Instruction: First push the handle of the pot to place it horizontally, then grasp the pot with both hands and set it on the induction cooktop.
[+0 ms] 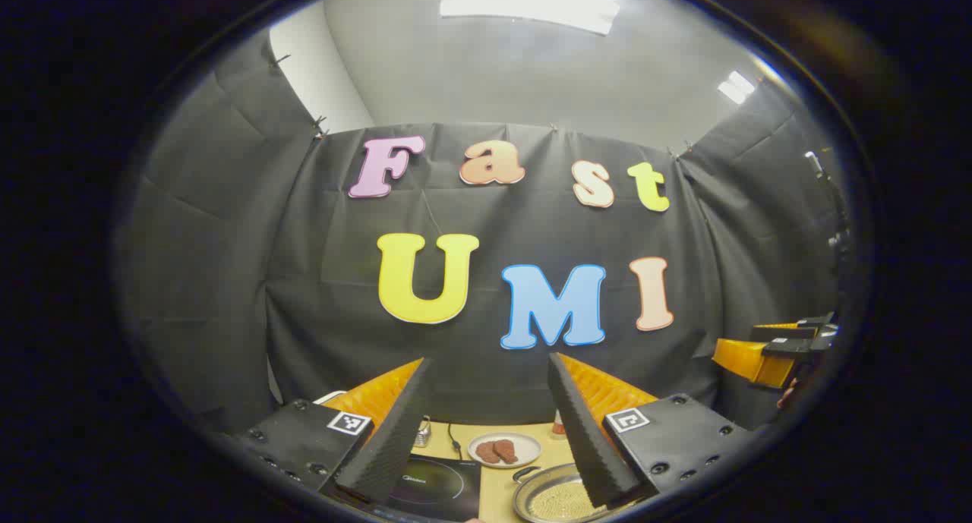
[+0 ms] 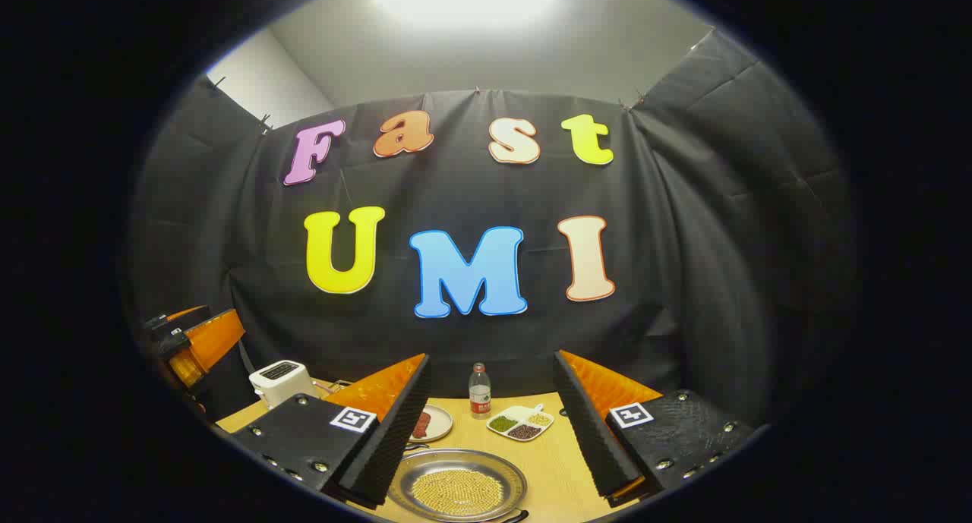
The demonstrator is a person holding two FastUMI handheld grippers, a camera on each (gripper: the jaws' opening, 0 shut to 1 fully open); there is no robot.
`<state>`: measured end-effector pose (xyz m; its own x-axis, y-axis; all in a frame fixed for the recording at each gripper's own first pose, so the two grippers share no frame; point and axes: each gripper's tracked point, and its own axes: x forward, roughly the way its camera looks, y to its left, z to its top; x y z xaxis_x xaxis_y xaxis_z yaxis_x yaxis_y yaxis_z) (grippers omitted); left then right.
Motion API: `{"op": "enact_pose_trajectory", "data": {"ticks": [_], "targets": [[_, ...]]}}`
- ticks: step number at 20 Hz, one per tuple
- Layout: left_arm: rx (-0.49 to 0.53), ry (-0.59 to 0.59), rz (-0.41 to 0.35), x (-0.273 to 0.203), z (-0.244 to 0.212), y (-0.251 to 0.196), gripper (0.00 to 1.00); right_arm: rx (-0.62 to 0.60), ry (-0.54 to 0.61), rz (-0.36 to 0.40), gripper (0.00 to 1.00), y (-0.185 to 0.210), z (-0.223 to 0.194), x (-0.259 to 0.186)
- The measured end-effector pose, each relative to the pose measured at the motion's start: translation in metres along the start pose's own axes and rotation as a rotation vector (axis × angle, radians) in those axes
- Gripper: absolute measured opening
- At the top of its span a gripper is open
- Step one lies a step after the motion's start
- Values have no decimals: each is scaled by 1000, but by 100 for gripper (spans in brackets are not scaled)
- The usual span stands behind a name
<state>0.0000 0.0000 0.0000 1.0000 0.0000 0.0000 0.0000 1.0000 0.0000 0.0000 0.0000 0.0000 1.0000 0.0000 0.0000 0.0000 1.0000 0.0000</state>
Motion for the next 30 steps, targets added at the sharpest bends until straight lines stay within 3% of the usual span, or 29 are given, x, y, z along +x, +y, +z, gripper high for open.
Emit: {"op": "enact_pose_trajectory", "data": {"ticks": [7,15,23,30], "targets": [[16,-10,35,3,10,9,97,-14,3,33,96,14,4,8],[21,28,22,3,3,8,97,-16,11,32,96,18,0,0],[19,80,28,-3,-19,7,96,5,165,44,96,16,-59,1],[29,137,53,1,-50,12,97,34,421,71,96,18,-156,-4]]}}
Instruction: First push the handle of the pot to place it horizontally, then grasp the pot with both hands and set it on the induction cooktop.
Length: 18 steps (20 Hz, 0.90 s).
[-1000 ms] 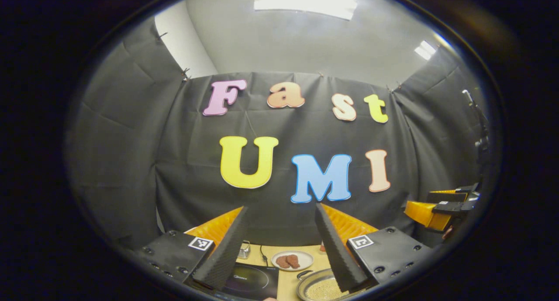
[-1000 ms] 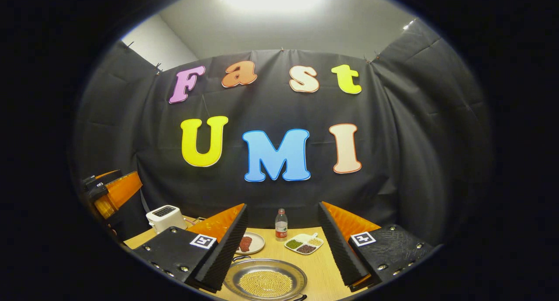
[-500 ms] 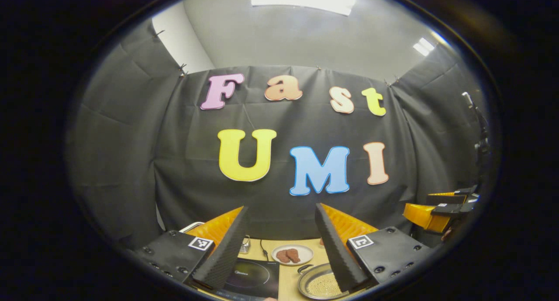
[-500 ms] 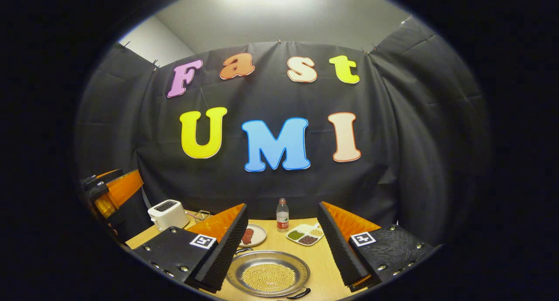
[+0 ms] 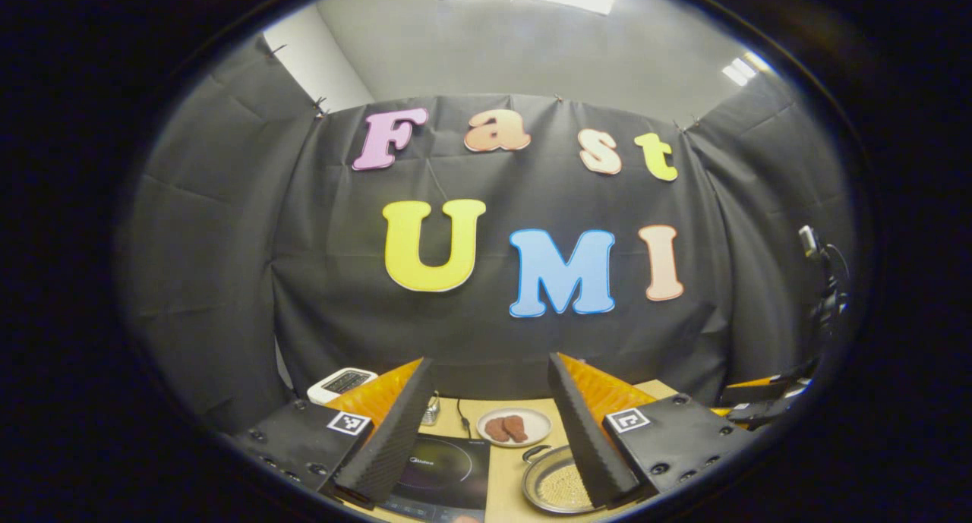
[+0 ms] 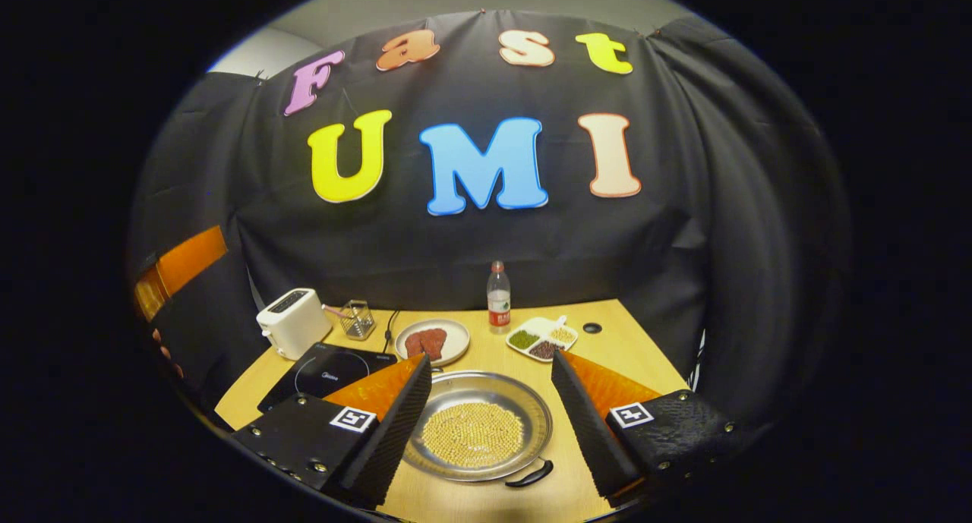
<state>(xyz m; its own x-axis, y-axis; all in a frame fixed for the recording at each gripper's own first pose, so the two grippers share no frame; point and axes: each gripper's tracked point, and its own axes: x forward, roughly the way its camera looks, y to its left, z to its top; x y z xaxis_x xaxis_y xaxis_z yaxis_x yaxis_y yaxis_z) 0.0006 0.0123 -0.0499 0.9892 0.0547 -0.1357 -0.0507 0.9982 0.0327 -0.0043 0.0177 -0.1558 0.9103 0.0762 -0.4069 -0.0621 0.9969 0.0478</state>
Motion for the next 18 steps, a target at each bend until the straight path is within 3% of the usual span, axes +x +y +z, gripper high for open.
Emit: {"op": "enact_pose_trajectory", "data": {"ticks": [5,6,7,8,11,12,13,15,16,18], "targets": [[-19,19,31,0,-8,9,95,17,181,14,94,3,-58,18],[-21,20,40,0,-10,12,95,16,220,30,82,6,-70,21],[-23,22,44,0,-11,13,95,12,259,26,80,5,-80,21],[-26,25,44,0,-13,13,97,5,294,13,64,-1,-93,23],[-12,35,55,-1,-19,16,97,1,395,9,45,-4,-127,26],[-7,40,55,-1,-22,16,95,19,433,29,32,-1,-135,21],[-3,48,53,0,-25,15,97,47,466,64,26,7,-143,19],[1,60,57,-1,-29,15,95,65,516,106,25,13,-158,19],[-1,65,56,-2,-33,15,97,57,544,75,25,4,-168,20],[1,77,53,-2,-37,13,95,96,591,93,8,6,-180,20]]}}
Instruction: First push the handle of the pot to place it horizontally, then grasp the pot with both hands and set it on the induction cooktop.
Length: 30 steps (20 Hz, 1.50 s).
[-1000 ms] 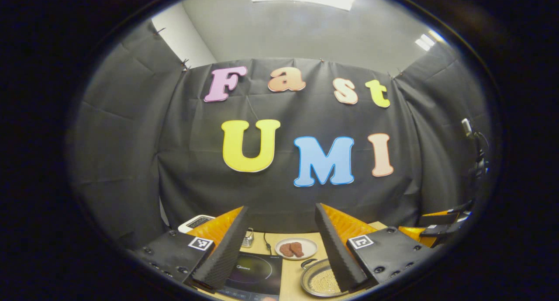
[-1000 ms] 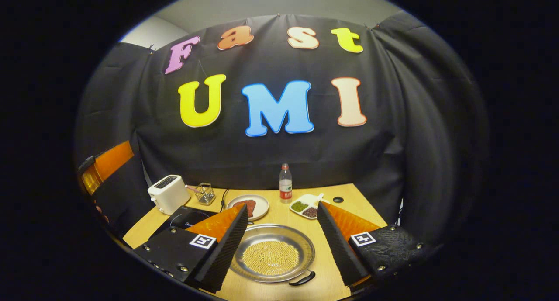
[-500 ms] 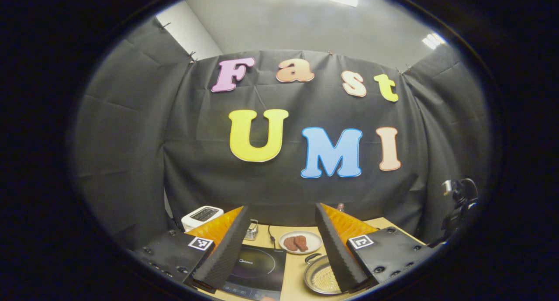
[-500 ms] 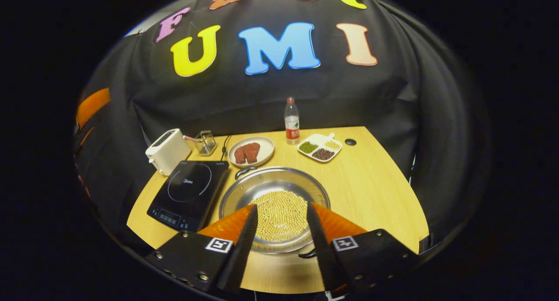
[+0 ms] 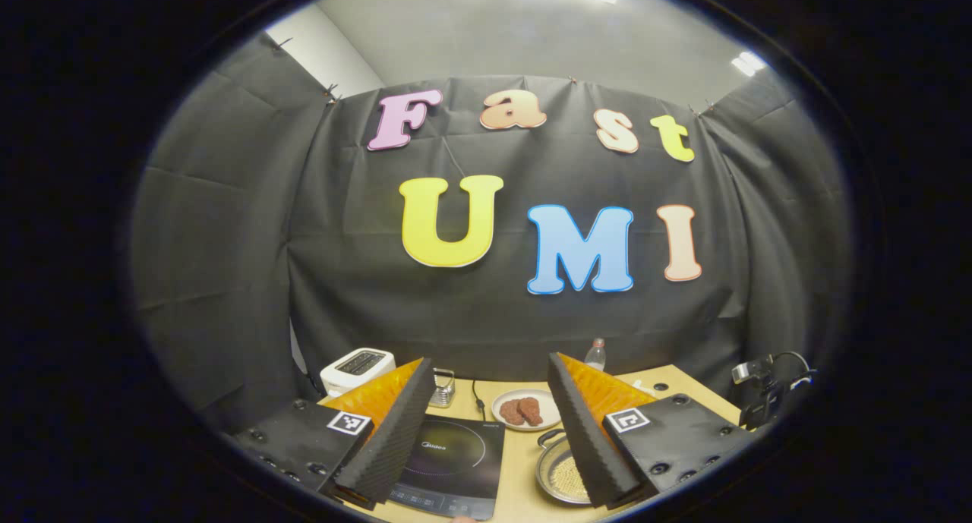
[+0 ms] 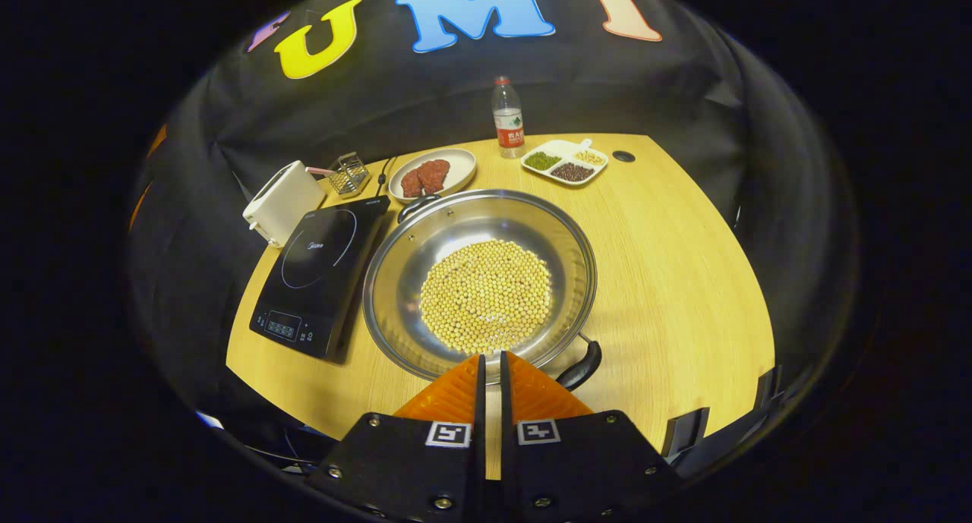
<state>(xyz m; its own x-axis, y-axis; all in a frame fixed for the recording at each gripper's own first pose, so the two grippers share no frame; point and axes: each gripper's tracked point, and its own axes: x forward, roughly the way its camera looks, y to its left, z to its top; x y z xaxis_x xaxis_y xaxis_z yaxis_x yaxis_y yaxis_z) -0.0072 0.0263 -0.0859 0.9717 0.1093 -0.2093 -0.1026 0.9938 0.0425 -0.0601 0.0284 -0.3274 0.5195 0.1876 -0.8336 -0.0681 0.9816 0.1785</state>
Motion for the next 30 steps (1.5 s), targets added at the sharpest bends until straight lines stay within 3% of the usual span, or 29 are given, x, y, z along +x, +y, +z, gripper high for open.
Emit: {"op": "enact_pose_trajectory", "data": {"ticks": [7,8,14,30], "targets": [[19,16,-11,0,-7,-6,99,70,114,17,9,-6,-29,13],[20,17,-11,0,-6,-7,95,73,134,17,8,-6,-34,16],[28,27,-7,-1,-11,-8,95,100,206,11,8,-9,-52,27],[42,35,-43,9,-7,-27,95,175,180,-68,1,-54,-35,37]]}}
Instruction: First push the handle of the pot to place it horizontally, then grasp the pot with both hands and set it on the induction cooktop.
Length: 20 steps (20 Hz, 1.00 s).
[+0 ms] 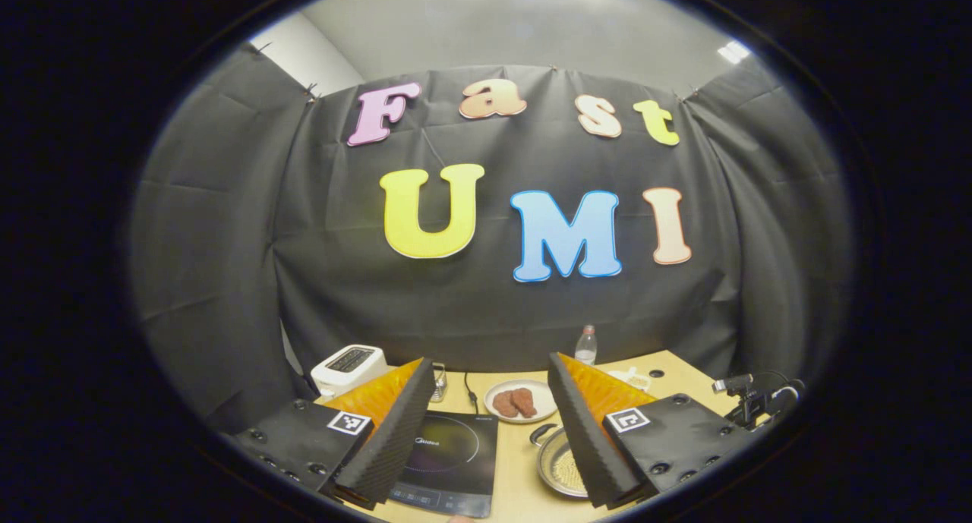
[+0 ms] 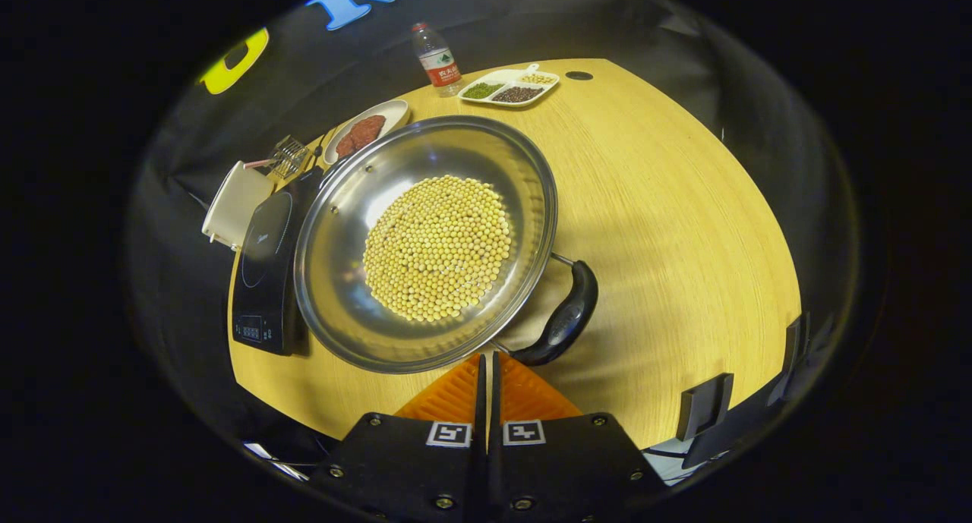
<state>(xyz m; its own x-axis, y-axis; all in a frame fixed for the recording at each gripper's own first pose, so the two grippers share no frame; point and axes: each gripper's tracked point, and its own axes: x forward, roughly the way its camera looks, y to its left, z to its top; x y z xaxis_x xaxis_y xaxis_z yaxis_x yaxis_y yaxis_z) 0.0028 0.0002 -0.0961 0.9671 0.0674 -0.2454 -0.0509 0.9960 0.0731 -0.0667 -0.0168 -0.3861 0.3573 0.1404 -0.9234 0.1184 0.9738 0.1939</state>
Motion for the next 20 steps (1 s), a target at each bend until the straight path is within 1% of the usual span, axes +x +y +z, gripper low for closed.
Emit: {"op": "enact_pose_trajectory", "data": {"ticks": [5,8,13,14,17,19,20], "targets": [[13,-4,-5,1,0,2,95,8,-6,-22,1,-14,11,2],[20,-2,10,0,0,10,95,0,-12,-42,1,-24,18,4],[5,8,30,-1,-5,17,95,-26,-15,-84,1,-40,29,9],[4,13,28,0,-7,16,99,-34,-16,-96,1,-44,32,11],[11,24,17,2,-9,10,99,-38,-15,-112,1,-52,39,14],[18,23,10,3,-6,6,95,-50,-17,-126,1,-59,45,17],[21,23,9,4,-7,5,95,-57,-20,-134,1,-62,49,19]]}}
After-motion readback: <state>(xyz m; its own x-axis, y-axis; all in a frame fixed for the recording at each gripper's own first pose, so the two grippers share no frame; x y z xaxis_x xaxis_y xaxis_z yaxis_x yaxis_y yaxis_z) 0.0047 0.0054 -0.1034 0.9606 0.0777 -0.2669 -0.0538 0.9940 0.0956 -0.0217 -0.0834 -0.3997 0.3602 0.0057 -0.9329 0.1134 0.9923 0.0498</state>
